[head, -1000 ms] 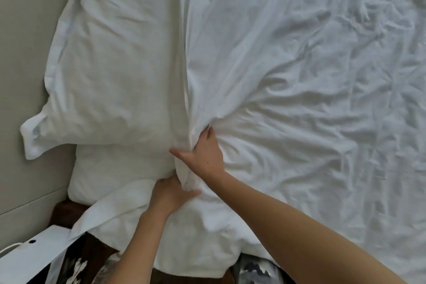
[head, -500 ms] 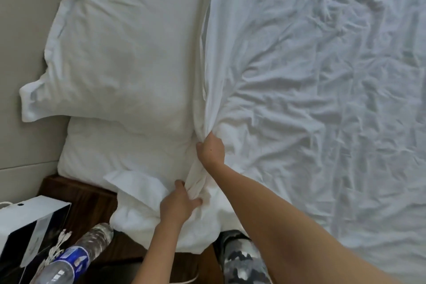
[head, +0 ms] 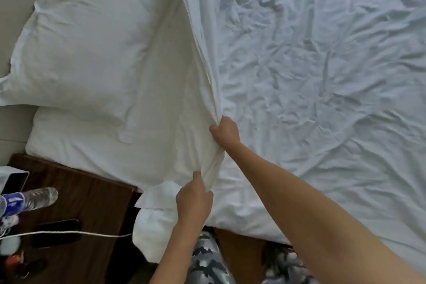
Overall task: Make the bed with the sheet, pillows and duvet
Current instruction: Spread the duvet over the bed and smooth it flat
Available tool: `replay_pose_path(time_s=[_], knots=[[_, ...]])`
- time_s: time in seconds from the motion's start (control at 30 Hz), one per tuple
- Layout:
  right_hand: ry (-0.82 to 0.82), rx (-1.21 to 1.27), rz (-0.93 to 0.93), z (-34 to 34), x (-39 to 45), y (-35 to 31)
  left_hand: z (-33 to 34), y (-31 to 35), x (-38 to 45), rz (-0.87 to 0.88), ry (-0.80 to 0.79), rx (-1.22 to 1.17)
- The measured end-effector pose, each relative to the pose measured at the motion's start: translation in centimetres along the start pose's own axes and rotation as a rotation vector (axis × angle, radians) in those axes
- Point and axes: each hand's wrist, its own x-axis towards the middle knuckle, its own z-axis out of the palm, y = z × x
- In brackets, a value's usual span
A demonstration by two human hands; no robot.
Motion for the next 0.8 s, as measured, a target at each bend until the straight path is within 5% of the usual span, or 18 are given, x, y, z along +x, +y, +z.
replay_pose_path(time_s=[0.23,0.33,0.47,0.53,0.67,0.8], knots=[[0.021,-0.014,0.121,-16.3,-3.9,16.8,13.4,16.5,-9.0,0.129,-0.105,0.269],[-0.018,-0.163,0.309,-18.4,-5.3,24.8,19.0,18.7,-12.0,0.195,-0.493,0.426],[-0.075,-0.168,0.466,-17.8,-8.1,33.6,22.8,18.6,-14.1,0.074,-1.153,-0.014],[-0.041,-0.065,0.484,-16.5,-9.0,36.2,23.6,16.8,-14.0,0.016,-1.005,-0.096],[0.233,-0.059,0.434,-13.7,-9.6,38.3,23.4,10.5,-11.3,-0.018,-0.252,-0.116],[0.43,-0.04,0.336,-12.6,-7.5,37.6,20.7,5.1,-5.3,0.105,0.275,0.039]])
